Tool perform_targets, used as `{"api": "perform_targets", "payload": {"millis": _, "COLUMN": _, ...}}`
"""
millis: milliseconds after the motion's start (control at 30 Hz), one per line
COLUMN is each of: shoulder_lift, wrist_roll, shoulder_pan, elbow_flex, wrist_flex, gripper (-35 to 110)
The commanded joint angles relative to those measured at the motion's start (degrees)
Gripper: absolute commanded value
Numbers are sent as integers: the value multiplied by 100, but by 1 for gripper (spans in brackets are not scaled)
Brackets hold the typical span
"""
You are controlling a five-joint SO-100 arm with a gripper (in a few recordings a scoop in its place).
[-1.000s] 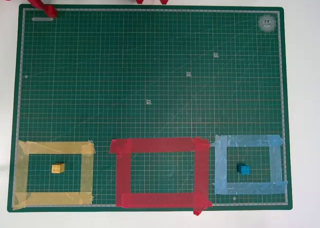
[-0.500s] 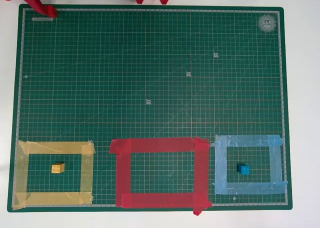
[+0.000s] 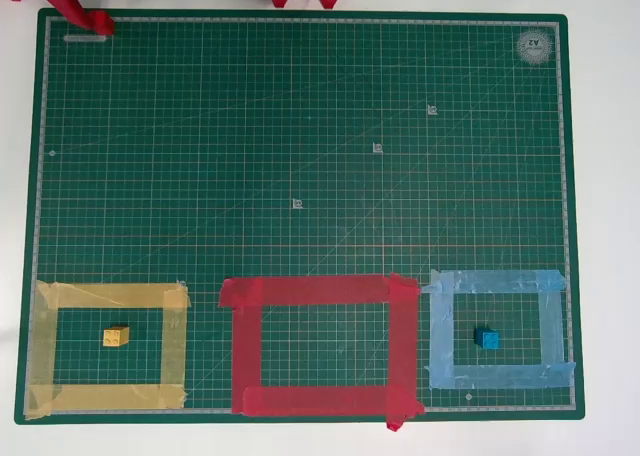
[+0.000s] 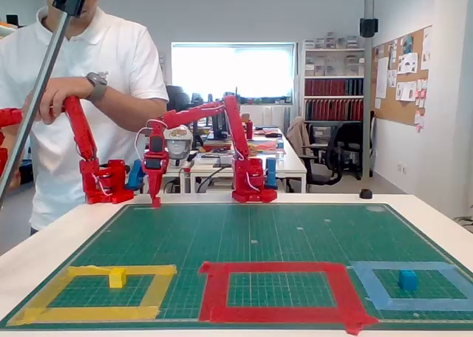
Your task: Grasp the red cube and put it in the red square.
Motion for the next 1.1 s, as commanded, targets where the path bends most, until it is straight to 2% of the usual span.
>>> {"api": "perform_targets", "payload": {"millis": 0, "shoulder_lift": 114, "wrist_roll": -9, "shoulder_pan": 26, "elbow_flex": -229, "wrist_flex": -149, "gripper": 18}}
{"api": "perform_targets", "payload": {"millis": 1067, "shoulder_lift": -105, "wrist_roll": -9, "shoulder_pan": -290, "elbow_flex": 202, "wrist_flex": -457, "gripper": 19}}
